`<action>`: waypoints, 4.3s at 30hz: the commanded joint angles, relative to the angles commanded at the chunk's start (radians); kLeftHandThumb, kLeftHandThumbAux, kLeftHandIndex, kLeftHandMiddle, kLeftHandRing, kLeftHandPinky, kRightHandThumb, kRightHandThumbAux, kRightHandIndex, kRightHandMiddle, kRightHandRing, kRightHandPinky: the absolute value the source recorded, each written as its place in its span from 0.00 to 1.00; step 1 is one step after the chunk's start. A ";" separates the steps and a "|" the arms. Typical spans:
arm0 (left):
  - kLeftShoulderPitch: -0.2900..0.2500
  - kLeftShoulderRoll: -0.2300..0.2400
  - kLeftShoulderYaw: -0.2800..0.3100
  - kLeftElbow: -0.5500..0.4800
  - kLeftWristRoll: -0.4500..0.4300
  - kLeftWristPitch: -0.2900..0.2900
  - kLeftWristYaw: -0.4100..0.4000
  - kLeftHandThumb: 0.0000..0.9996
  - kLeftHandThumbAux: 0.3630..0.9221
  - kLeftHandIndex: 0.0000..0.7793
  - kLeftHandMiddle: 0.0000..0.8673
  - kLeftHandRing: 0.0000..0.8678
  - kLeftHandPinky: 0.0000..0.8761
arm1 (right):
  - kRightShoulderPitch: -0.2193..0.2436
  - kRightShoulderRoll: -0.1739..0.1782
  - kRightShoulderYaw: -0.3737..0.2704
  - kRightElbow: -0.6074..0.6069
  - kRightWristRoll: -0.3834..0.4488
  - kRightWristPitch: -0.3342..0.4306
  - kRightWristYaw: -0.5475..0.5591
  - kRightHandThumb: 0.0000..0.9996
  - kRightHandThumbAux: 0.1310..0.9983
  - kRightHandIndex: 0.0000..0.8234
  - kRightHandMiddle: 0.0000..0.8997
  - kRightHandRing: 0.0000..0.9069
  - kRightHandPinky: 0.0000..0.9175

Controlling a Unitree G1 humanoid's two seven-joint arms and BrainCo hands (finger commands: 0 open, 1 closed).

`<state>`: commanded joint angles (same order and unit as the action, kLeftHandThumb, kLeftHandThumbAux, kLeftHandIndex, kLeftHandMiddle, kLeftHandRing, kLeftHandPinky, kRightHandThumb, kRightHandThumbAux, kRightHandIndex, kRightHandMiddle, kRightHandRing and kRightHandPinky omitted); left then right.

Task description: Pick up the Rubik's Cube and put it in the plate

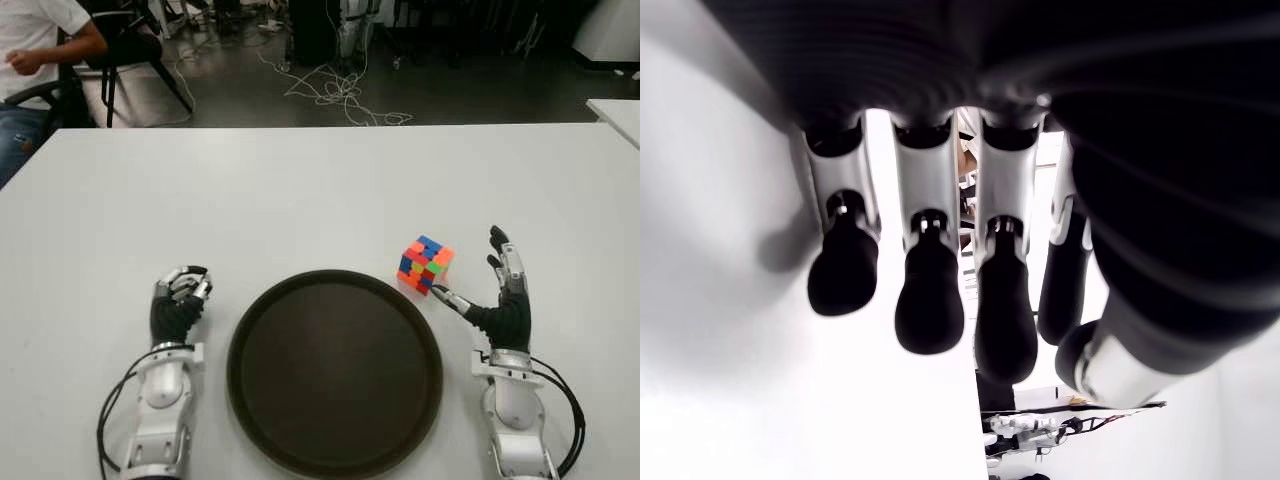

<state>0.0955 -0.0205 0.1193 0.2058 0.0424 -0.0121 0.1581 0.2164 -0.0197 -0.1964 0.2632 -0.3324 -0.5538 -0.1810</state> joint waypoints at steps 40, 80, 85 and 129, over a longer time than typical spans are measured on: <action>0.016 -0.023 -0.015 -0.027 -0.015 0.006 -0.022 0.71 0.61 0.56 0.89 0.91 0.88 | -0.158 -0.212 0.064 -0.645 -0.582 0.786 0.557 0.00 0.56 0.00 0.00 0.00 0.01; 0.031 -0.019 -0.026 -0.030 -0.030 -0.007 -0.034 0.71 0.61 0.57 0.91 0.92 0.89 | -0.375 -0.467 0.268 -0.524 -0.501 0.777 0.615 0.00 0.73 0.00 0.00 0.00 0.00; 0.028 -0.019 -0.026 -0.031 -0.029 0.002 -0.033 0.71 0.61 0.57 0.90 0.92 0.88 | -0.392 -0.470 0.281 -0.513 -0.494 0.776 0.612 0.00 0.75 0.00 0.00 0.00 0.00; 0.025 -0.029 -0.029 -0.037 -0.022 0.009 -0.017 0.71 0.61 0.57 0.90 0.92 0.89 | -0.533 -0.414 0.427 -0.363 -0.444 0.827 0.615 0.00 0.66 0.00 0.00 0.00 0.00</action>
<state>0.1210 -0.0497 0.0902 0.1690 0.0204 -0.0034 0.1413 -0.3165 -0.4342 0.2302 -0.1003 -0.7767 0.2735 0.4337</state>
